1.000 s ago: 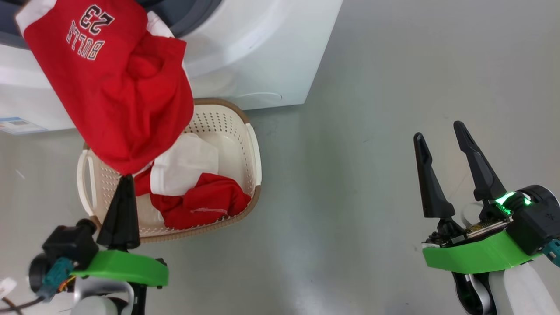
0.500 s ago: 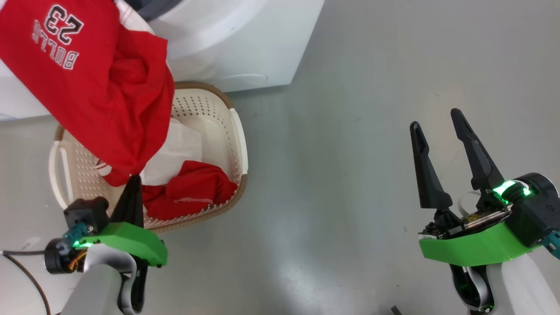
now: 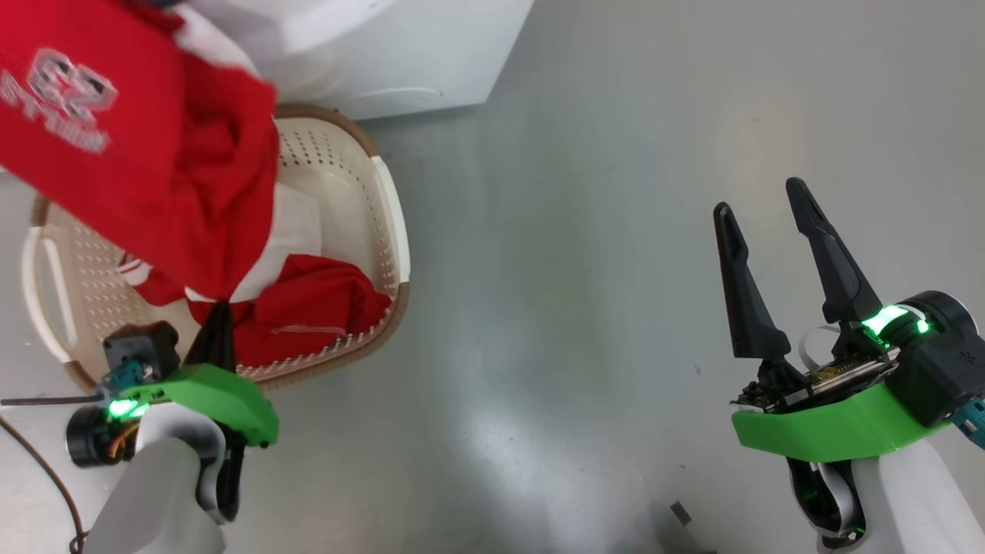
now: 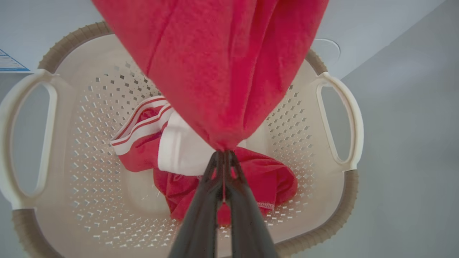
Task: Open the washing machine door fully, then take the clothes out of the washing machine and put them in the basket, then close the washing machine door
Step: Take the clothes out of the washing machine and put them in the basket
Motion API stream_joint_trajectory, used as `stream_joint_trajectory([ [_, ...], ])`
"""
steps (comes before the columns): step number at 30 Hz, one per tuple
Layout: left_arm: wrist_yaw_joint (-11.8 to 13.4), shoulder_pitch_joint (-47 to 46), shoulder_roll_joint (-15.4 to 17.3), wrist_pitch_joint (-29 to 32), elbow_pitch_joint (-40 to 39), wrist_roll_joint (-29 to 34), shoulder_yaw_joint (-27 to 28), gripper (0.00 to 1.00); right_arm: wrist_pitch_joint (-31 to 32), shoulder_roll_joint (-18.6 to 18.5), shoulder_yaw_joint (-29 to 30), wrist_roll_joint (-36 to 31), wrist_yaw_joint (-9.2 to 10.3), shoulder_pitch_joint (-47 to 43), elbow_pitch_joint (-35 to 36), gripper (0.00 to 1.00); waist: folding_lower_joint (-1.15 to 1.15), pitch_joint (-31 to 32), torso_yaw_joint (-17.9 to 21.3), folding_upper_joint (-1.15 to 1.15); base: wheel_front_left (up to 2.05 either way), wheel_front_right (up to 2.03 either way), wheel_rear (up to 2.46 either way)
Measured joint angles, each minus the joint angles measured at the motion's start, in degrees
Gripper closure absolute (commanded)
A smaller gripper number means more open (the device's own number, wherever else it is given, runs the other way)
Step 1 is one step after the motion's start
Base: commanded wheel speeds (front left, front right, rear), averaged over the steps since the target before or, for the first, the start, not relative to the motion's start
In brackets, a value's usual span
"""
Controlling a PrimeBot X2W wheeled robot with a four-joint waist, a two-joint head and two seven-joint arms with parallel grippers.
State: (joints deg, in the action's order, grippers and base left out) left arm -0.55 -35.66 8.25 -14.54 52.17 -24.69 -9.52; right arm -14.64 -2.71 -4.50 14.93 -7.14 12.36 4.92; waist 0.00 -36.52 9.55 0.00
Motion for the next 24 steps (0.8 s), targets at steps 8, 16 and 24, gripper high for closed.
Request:
stream_joint_trajectory([
  [8, -0.6, -1.8, 0.0, 0.0, 5.4, 0.6, 1.1, 1.0, 0.0, 0.0, -0.1, 0.3, 0.0, 1.2, 0.0, 0.0, 0.0, -2.1, 1.2, 0.0, 0.0, 0.0, 0.0],
  [16, -0.5, -3.0, 0.0, 0.0, 7.3, 2.1, 2.9, 1.0, 0.0, 0.0, -0.3, 1.1, 0.0, 1.2, 0.2, 0.0, 0.0, -3.7, 1.9, 0.0, 0.0, 0.0, 0.0],
  [24, -0.4, -4.5, 0.3, 0.0, 7.5, 3.7, 4.2, 1.0, 0.0, 0.0, -0.3, 1.1, 0.0, 1.5, 0.4, 0.0, 0.0, -5.1, 2.1, 0.0, 0.0, 0.0, 0.0],
])
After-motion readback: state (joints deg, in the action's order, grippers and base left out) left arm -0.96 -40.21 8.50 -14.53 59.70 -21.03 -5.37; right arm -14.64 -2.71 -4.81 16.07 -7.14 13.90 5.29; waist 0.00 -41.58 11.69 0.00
